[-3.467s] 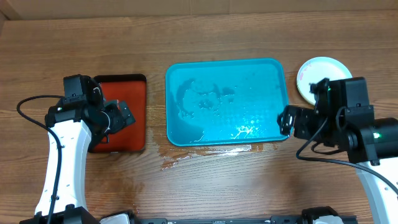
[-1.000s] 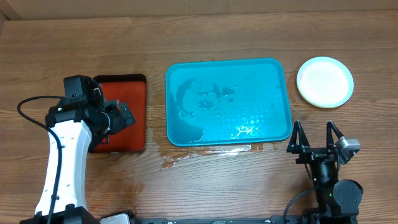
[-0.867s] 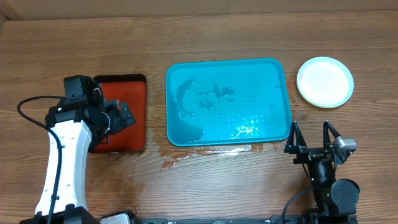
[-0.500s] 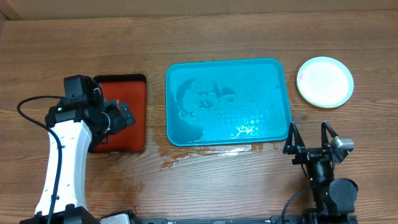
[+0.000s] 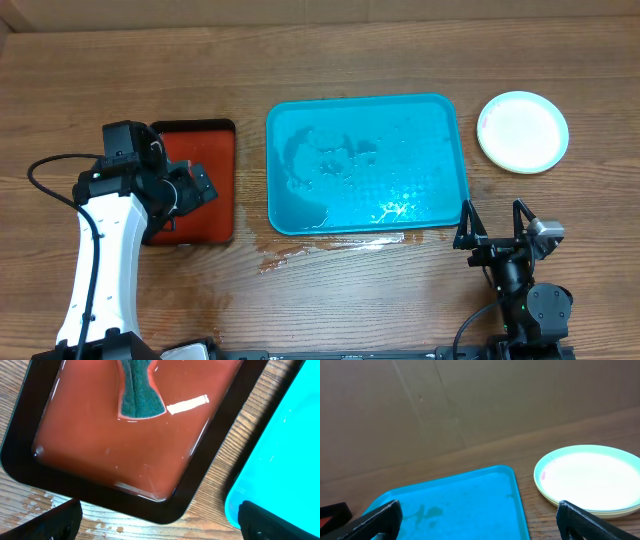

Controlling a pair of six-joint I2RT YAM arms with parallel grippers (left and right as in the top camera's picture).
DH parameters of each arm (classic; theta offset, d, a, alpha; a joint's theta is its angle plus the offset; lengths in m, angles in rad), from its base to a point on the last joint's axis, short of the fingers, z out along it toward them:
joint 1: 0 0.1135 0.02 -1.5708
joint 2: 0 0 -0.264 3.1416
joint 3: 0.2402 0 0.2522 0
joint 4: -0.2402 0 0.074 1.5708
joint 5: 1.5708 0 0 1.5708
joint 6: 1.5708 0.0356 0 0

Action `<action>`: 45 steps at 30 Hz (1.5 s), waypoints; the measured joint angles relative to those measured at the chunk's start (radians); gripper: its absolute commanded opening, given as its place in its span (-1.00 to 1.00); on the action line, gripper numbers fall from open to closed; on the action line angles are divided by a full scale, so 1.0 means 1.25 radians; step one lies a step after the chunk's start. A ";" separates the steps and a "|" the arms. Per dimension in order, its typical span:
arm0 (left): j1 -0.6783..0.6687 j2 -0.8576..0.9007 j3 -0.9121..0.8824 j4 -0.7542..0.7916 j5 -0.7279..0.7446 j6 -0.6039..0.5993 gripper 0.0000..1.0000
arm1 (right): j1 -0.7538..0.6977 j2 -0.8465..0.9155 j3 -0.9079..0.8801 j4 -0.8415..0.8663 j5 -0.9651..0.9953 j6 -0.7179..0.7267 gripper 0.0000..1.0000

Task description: Clean dirty plates on tray and stack at the side

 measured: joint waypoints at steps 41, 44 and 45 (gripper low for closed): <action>-0.081 -0.327 -0.041 0.042 0.005 0.106 1.00 | 0.000 0.000 0.000 0.001 0.000 0.000 1.00; -0.125 -0.463 -0.103 0.099 0.014 0.154 0.99 | 0.000 0.000 0.000 0.000 0.000 0.000 1.00; -0.135 -0.515 -0.136 0.119 0.015 0.167 0.99 | 0.000 0.000 0.000 0.001 0.000 0.000 1.00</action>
